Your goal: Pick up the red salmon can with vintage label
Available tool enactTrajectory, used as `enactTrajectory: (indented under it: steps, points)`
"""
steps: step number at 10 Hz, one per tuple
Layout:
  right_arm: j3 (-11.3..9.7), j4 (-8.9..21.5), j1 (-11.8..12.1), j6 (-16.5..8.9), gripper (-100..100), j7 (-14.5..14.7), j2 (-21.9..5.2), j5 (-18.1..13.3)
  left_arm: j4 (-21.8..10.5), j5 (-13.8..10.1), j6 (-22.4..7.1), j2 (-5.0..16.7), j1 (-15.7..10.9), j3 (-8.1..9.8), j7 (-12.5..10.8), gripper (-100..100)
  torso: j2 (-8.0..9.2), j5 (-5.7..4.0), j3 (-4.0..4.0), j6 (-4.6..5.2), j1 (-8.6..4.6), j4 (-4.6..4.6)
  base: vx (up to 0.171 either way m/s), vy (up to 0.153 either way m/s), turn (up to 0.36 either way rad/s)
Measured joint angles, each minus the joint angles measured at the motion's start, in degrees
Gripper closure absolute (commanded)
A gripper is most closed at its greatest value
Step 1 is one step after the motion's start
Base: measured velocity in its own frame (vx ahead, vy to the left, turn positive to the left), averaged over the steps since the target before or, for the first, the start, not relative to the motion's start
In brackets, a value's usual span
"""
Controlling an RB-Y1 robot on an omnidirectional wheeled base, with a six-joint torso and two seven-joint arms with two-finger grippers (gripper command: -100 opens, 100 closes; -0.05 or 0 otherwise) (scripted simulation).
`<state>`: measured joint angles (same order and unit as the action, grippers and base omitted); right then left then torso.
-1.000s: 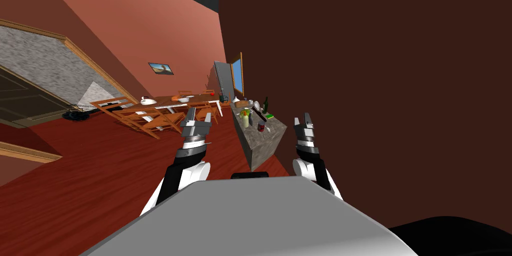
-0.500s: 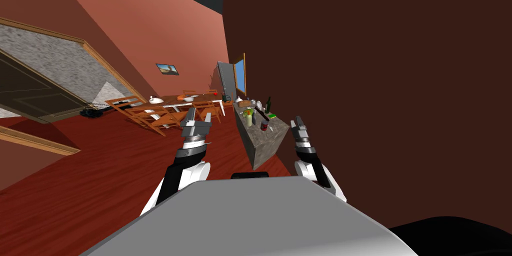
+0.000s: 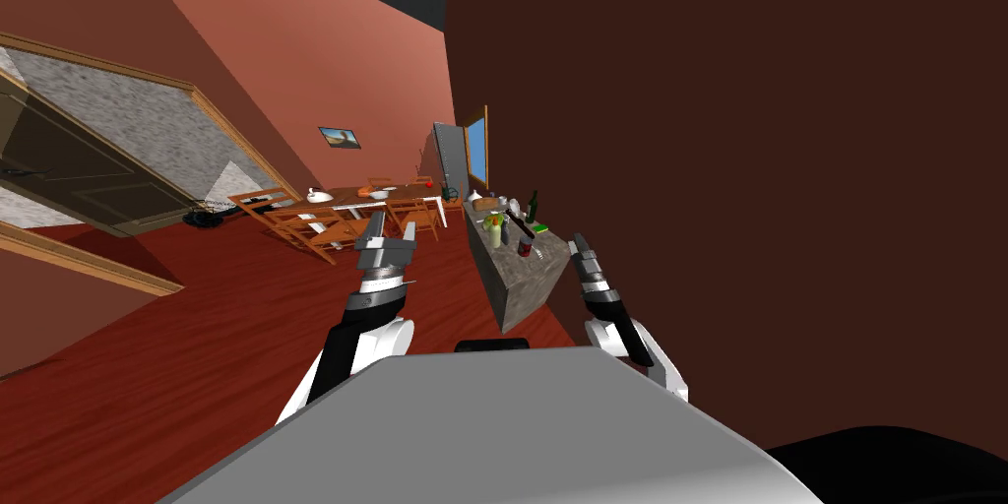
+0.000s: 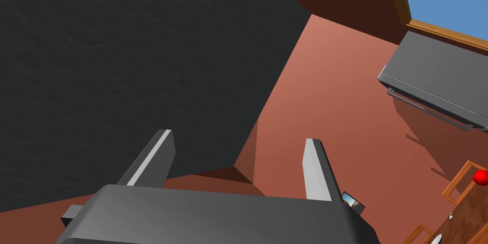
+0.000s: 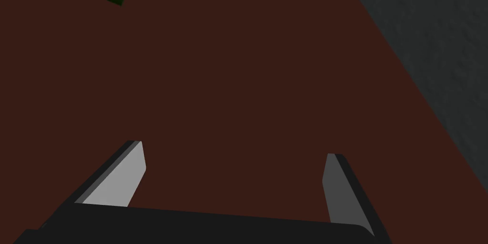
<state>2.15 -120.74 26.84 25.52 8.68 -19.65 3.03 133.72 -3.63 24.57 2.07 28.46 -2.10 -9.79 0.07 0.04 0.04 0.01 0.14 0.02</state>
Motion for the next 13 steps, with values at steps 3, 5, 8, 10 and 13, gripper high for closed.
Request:
enactTrajectory:
  steps: [3, 5, 8, 10, 13]
  points:
    - [-0.8, 3.8, -0.5, 0.7, -100, 0.4, -4.7, -1.1, 0.0, 0.0, 0.0, 0.0, 0.0, 0.00, 0.0, 0, -0.01, 0.00, -0.01, -0.02, 0.04, 0.00, -0.015, 0.050, 0.052]
    - [-1.3, 5.7, 0.4, 1.7, -100, 0.5, -8.0, -1.7, 0.0, 0.0, 0.0, 0.0, 0.0, 0.00, 0.0, 0, -0.01, 0.00, -0.01, -0.01, 0.04, -0.01, -0.014, 0.051, 0.057]
    - [-2.3, 8.2, 0.8, 2.3, -100, 1.0, -13.0, -2.8, 0.0, 0.0, 0.0, 0.0, 0.0, 0.00, 0.0, 0, -0.03, 0.01, -0.01, 0.00, 0.00, 0.00, -0.010, 0.052, 0.075]
    - [-3.0, 9.9, 1.2, 2.6, -100, 1.2, -16.5, -3.6, 0.0, 0.0, 0.0, 0.0, 0.0, 0.00, 0.0, 0, -0.03, 0.01, -0.02, 0.00, 0.02, 0.00, -0.002, 0.052, 0.066]
    - [-4.6, 13.5, 1.6, 3.4, -100, 1.6, -21.8, -5.1, 0.0, 0.0, 0.0, 0.0, 0.0, 0.00, 0.0, 0, -0.06, 0.01, -0.04, -0.01, 0.08, -0.02, 0.002, 0.059, 0.061]
